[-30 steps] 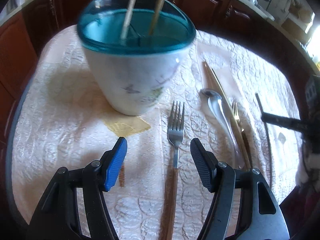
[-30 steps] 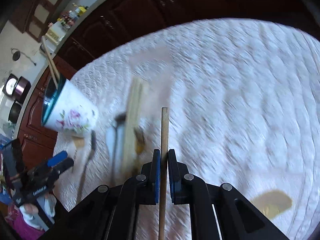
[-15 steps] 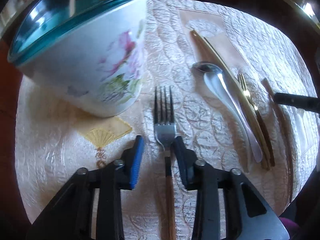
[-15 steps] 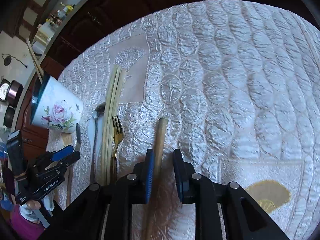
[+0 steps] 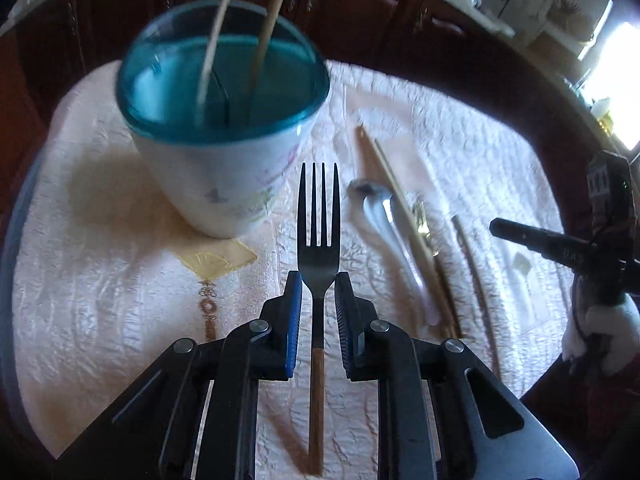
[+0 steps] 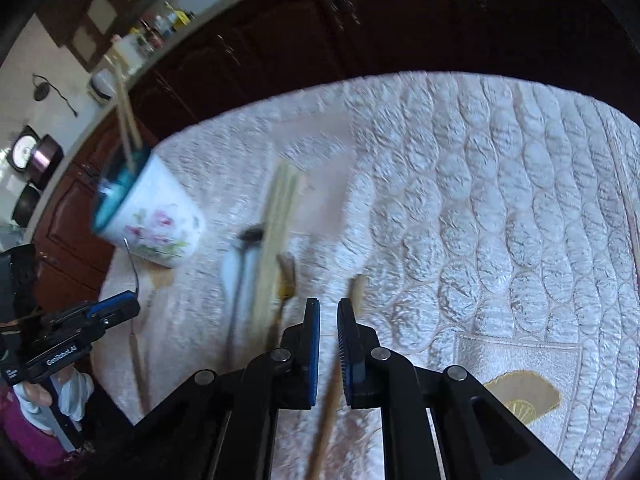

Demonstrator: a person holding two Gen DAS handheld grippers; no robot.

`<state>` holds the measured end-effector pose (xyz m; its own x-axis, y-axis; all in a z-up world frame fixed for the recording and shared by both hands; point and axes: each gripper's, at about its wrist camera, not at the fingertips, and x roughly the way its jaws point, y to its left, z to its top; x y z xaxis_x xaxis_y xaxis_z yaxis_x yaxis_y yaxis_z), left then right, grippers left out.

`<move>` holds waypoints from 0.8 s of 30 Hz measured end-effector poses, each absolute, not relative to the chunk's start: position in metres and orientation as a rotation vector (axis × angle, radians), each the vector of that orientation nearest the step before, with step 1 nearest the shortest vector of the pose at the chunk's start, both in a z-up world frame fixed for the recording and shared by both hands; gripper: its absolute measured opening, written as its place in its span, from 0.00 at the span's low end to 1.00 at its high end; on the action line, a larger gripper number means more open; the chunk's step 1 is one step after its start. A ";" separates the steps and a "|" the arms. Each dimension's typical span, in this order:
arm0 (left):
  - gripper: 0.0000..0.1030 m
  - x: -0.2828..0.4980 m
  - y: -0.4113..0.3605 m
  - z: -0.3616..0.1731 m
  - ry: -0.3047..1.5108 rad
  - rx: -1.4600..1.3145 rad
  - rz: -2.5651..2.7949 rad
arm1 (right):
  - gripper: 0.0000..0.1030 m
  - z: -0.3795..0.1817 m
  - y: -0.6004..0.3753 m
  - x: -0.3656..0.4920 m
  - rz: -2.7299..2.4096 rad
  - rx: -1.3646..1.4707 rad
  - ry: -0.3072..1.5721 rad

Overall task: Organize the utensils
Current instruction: 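Grasp the silver fork with the left tool while the right tool grasps a chopstick, then lift the fork and chopstick with both tools over the utensil holder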

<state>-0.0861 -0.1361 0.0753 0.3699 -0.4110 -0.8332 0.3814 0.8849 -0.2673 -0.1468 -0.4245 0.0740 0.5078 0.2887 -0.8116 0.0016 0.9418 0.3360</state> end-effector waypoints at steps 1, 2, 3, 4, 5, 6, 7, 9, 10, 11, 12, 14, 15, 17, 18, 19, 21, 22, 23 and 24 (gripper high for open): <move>0.12 -0.090 -0.133 0.078 1.070 -0.036 -0.513 | 0.07 0.078 -0.423 -0.149 0.179 0.303 1.021; 0.06 -0.093 -0.133 0.083 1.055 -0.038 -0.520 | 0.07 0.081 -0.424 -0.152 0.180 0.294 1.016; 0.01 -0.097 -0.133 0.088 1.035 -0.032 -0.519 | 0.07 0.085 -0.428 -0.155 0.182 0.291 1.014; 0.01 -0.101 -0.131 0.092 1.017 -0.026 -0.519 | 0.07 0.085 -0.430 -0.156 0.177 0.288 1.017; 0.01 -0.103 -0.133 0.093 1.009 -0.018 -0.523 | 0.07 0.083 -0.426 -0.154 0.168 0.287 1.022; 0.01 -0.107 -0.132 0.093 1.010 -0.013 -0.523 | 0.07 0.080 -0.429 -0.153 0.151 0.280 1.038; 0.01 -0.105 -0.132 0.093 1.014 -0.014 -0.518 | 0.07 0.076 -0.431 -0.151 0.136 0.268 1.055; 0.01 -0.104 -0.130 0.087 1.036 -0.021 -0.512 | 0.10 0.066 -0.431 -0.148 0.120 0.257 1.076; 0.01 -0.103 -0.132 0.082 1.050 -0.025 -0.509 | 0.11 0.060 -0.431 -0.146 0.119 0.262 1.092; 0.01 -0.102 -0.133 0.079 1.057 -0.024 -0.501 | 0.14 0.054 -0.429 -0.144 0.119 0.264 1.102; 0.01 -0.100 -0.136 0.075 1.063 -0.018 -0.489 | 0.19 0.048 -0.429 -0.141 0.116 0.261 1.118; 0.02 -0.097 -0.140 0.068 1.073 0.005 -0.470 | 0.20 0.037 -0.429 -0.136 0.106 0.262 1.141; 0.07 -0.095 -0.143 0.064 1.082 0.025 -0.468 | 0.20 0.031 -0.430 -0.133 0.102 0.276 1.153; 0.26 -0.091 -0.154 0.054 1.091 0.061 -0.455 | 0.20 0.023 -0.433 -0.128 0.103 0.302 1.163; 0.35 -0.088 -0.158 0.049 1.096 0.080 -0.445 | 0.20 0.022 -0.433 -0.126 0.109 0.310 1.157; 0.36 -0.086 -0.161 0.044 1.103 0.097 -0.433 | 0.20 0.021 -0.432 -0.125 0.114 0.310 1.153; 0.36 -0.079 -0.169 0.034 1.120 0.118 -0.425 | 0.14 0.021 -0.431 -0.122 0.119 0.296 1.151; 0.36 -0.076 -0.174 0.028 1.129 0.138 -0.420 | 0.11 0.022 -0.430 -0.122 0.124 0.286 1.150; 0.36 -0.073 -0.179 0.023 1.135 0.160 -0.411 | 0.09 0.022 -0.429 -0.121 0.129 0.281 1.150; 0.28 -0.070 -0.182 0.019 1.143 0.178 -0.403 | 0.09 0.023 -0.429 -0.121 0.132 0.281 1.148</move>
<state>-0.0697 -0.1825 0.0192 0.3530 -0.2198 -0.9094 0.3991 0.9145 -0.0661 -0.1211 -0.4289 0.0232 0.4072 0.2464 -0.8795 0.0397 0.9572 0.2866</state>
